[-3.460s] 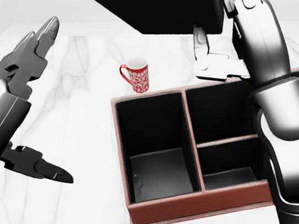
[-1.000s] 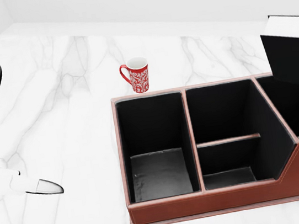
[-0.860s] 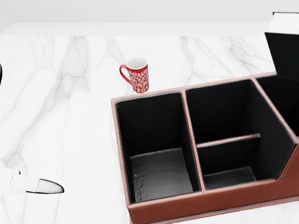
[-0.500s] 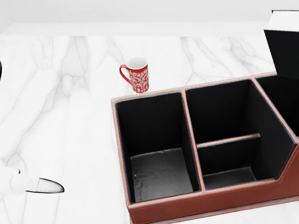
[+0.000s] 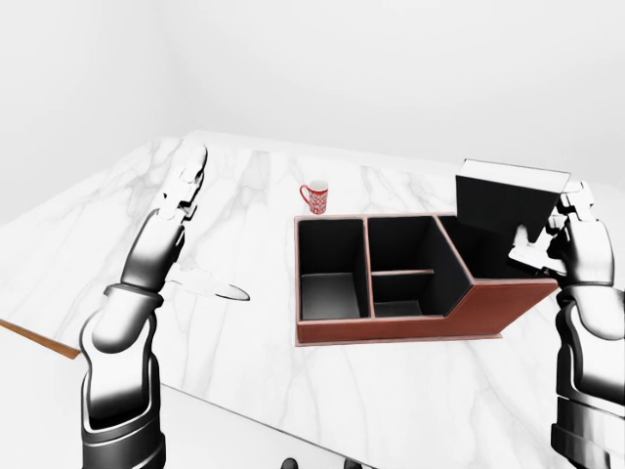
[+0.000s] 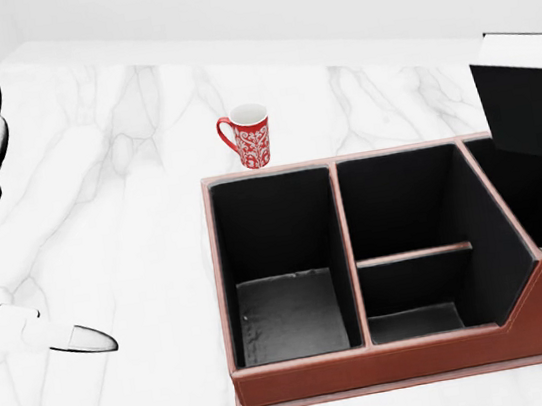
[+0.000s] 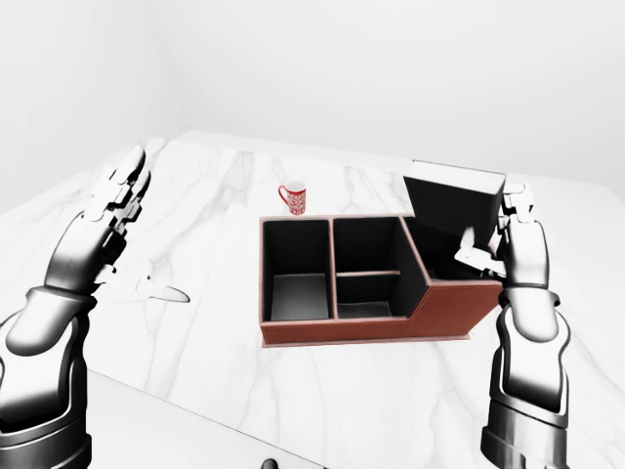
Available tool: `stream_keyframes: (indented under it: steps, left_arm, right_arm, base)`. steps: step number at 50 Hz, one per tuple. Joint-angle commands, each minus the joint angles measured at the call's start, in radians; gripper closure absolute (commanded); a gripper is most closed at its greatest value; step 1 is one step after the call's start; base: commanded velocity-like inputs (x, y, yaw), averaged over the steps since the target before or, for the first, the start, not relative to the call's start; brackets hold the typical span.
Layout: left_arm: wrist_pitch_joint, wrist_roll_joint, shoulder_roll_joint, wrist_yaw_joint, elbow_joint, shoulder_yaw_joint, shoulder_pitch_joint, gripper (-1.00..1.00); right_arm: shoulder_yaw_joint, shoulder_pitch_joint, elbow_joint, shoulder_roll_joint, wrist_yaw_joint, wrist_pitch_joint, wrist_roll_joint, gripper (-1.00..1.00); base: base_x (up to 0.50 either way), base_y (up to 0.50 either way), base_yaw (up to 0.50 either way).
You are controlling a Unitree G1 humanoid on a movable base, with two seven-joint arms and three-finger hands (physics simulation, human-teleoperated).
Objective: Pick up the book and place it in the right compartment of the caddy.
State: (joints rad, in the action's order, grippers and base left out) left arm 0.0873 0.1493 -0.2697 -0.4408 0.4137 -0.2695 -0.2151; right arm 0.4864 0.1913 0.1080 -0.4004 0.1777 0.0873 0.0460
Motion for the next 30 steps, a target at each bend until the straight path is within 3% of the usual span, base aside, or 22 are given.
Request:
stream_keyframes:
  steps: [1,30]
  left_arm:
    - [0.0,-0.039,0.002,0.007,0.026,-0.013,-0.015,-1.0]
    - [0.0,-0.034,0.007,0.003,0.02,-0.01,-0.011,-1.0]
  right_arm:
    - [0.011,0.004,-0.004,-0.003,-0.025,0.0,-0.084,1.0]
    - [-0.004,-0.007,-0.066,0.008,-0.033,0.0,-0.078,1.0]
  base:
    - [0.0,0.0,0.0]
    - [0.0,0.0,0.0]
